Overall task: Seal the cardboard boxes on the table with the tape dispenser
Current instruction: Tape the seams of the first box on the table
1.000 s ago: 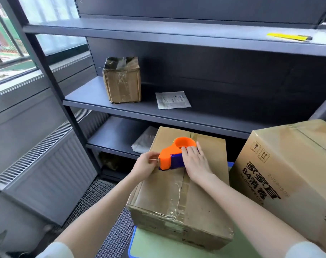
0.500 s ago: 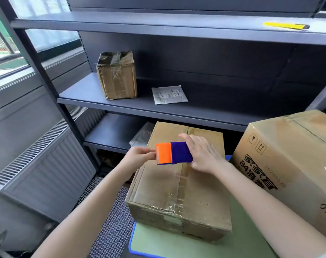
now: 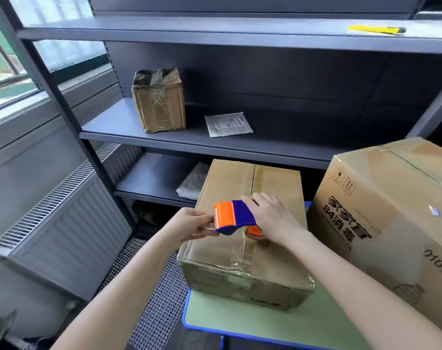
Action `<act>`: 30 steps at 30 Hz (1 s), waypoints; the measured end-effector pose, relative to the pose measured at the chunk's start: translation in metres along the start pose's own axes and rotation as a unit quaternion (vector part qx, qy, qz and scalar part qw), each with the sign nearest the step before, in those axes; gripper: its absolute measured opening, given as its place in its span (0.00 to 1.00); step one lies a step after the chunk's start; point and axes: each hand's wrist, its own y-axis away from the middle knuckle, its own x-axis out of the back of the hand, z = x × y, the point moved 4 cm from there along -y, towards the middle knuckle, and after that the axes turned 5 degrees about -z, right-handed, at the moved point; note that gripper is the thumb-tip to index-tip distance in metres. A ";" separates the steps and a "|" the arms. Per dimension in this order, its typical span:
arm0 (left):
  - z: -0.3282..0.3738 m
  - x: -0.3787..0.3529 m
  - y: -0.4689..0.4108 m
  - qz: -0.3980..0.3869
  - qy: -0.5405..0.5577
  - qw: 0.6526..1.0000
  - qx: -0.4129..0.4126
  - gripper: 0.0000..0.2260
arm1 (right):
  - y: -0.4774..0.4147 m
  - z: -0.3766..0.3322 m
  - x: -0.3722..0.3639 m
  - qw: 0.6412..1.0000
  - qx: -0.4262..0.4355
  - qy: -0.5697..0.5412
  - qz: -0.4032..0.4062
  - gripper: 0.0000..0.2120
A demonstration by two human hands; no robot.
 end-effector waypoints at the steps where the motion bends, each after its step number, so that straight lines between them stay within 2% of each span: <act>1: 0.000 0.002 0.000 0.004 -0.004 1.000 -0.007 0.07 | 0.001 -0.003 0.001 1.000 0.014 0.000 0.000 0.32; 3: -0.002 0.009 0.002 0.004 -0.021 0.999 -0.024 0.07 | 0.005 -0.011 0.003 0.999 0.044 -0.007 0.007 0.35; 7: -0.013 0.024 0.012 -0.002 -0.059 0.998 -0.009 0.07 | 0.012 -0.031 0.008 0.998 0.059 -0.026 0.021 0.32; 13: -0.026 0.037 0.029 0.015 -0.087 0.996 0.003 0.10 | 0.020 -0.059 0.008 0.998 0.039 -0.037 -0.017 0.32; 16: -0.028 0.043 0.035 0.035 -0.124 0.992 0.001 0.11 | 0.026 -0.070 0.012 0.999 0.034 -0.042 -0.010 0.31; 19: -0.034 0.079 0.042 0.102 -0.169 0.980 -0.011 0.12 | 0.038 -0.058 0.013 0.999 -0.003 -0.041 -0.019 0.30; 21: -0.038 0.093 0.046 0.098 -0.177 0.979 -0.004 0.12 | 0.049 -0.047 0.011 0.998 -0.024 -0.041 -0.038 0.32; 23: -0.041 0.091 0.046 0.087 -0.208 0.974 -0.001 0.12 | 0.056 -0.045 0.009 0.997 -0.034 -0.036 -0.051 0.33; 30: -0.052 0.078 0.034 0.125 -0.256 0.958 -0.021 0.14 | 0.058 -0.061 0.005 0.997 -0.057 -0.017 -0.044 0.29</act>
